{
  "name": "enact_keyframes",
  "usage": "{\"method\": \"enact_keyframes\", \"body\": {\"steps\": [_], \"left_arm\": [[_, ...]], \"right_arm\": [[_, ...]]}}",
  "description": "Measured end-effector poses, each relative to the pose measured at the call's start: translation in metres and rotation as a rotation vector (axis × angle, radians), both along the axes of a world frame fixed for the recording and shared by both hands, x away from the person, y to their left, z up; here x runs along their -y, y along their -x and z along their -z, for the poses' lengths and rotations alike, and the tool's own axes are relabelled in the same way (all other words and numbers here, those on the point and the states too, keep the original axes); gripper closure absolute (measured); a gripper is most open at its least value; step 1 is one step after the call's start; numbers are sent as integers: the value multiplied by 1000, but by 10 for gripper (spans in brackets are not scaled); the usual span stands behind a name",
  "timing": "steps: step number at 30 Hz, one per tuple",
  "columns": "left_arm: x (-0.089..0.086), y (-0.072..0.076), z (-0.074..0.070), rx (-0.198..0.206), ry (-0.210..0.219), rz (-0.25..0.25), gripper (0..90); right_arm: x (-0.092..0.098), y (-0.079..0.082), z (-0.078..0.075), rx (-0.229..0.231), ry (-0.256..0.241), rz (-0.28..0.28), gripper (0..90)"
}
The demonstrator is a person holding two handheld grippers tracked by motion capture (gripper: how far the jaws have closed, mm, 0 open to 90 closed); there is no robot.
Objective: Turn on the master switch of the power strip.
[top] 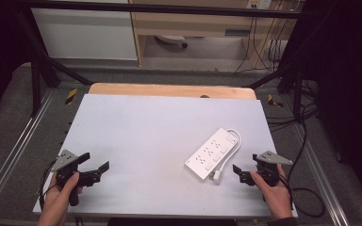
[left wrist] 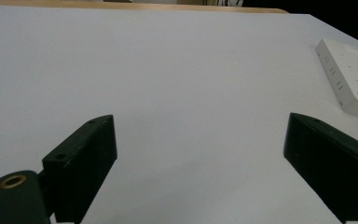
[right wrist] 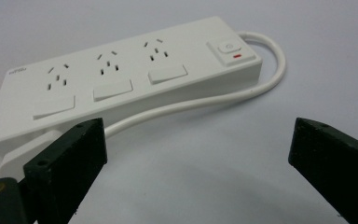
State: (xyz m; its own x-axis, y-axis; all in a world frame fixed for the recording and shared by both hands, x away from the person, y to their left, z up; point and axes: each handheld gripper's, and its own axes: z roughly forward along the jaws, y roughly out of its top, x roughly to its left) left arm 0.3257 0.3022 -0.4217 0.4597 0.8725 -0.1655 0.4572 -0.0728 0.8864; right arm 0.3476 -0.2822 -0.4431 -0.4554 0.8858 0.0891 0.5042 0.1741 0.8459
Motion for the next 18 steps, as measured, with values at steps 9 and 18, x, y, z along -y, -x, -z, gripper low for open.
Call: {"method": "enact_keyframes", "body": {"steps": [9,18], "left_arm": [[6,1,0,-9,-46,15,87],[8,1,1,-23,-51,10,77]], "right_arm": [[1,1,-9,23,-37,12,41],[5,3,-33,57,-77,44,55]]}}
